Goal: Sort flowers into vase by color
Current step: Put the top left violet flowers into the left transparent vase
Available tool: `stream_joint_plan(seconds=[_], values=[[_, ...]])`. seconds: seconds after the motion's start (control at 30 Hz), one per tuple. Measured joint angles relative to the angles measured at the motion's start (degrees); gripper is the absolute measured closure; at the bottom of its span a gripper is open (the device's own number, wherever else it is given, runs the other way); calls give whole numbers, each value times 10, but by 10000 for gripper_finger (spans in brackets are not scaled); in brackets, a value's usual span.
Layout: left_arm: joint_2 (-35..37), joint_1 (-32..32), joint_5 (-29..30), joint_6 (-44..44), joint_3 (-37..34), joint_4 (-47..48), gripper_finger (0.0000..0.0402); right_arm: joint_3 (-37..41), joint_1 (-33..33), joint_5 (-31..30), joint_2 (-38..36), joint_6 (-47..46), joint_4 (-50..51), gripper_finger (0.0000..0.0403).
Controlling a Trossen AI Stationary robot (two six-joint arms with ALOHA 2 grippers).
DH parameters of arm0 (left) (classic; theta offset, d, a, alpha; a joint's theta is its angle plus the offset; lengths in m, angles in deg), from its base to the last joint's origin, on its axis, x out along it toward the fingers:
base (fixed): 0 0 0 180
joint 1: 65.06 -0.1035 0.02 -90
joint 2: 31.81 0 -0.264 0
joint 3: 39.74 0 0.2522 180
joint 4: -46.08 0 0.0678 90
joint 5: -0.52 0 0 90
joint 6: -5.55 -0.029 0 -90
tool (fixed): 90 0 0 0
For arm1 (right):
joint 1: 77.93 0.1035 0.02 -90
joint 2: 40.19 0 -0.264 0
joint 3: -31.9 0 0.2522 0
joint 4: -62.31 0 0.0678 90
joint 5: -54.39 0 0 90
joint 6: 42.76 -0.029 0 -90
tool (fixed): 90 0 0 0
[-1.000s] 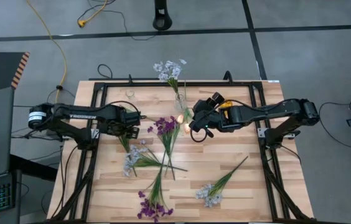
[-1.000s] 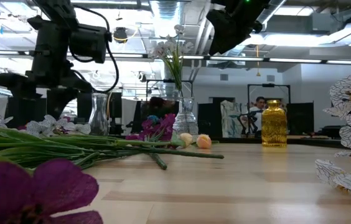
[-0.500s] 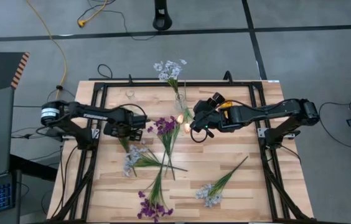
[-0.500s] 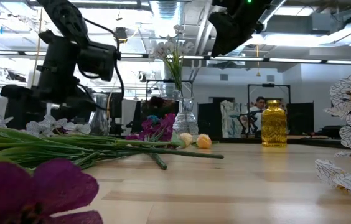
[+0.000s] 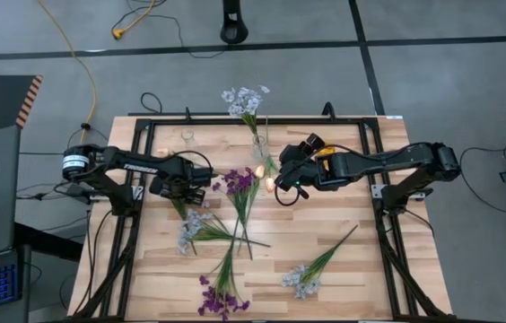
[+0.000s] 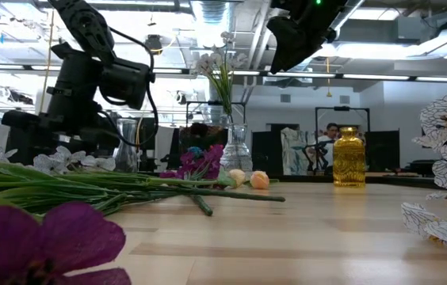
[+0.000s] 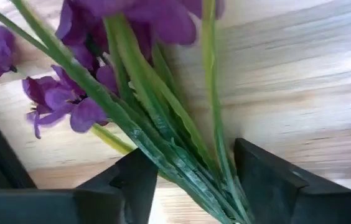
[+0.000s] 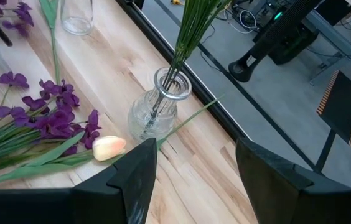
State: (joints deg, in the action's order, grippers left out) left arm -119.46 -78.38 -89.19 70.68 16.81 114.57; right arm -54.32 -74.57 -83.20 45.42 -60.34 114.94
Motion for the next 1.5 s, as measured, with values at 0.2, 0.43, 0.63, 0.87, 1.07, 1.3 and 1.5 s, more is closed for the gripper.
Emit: stream_joint_plan(seconds=[0.2, 0.43, 0.63, 0.87, 1.07, 1.3, 1.5], values=[[1, 0, 1, -20, 0, 2, 285, 0, 0, 0, 0, 0, 0, 156], [1, 0, 5, -42, 0, 1, 352, 0, 0, 0, 0, 0, 0, 156], [15, 0, 11, -60, 0, 5, 391, 0, 0, 0, 0, 0, 0, 156], [99, 0, 35, -61, 0, 14, 392, 0, 0, 0, 0, 0, -1, 156], [203, 2, 40, -62, 1, 13, 391, 0, 0, 0, 0, 0, -2, 156], [313, 1, 46, -76, 1, -4, 391, 0, 0, 0, 0, 0, -3, 156], [393, 1, 47, -128, 1, -91, 391, 0, 0, 0, 0, 0, -3, 156]])
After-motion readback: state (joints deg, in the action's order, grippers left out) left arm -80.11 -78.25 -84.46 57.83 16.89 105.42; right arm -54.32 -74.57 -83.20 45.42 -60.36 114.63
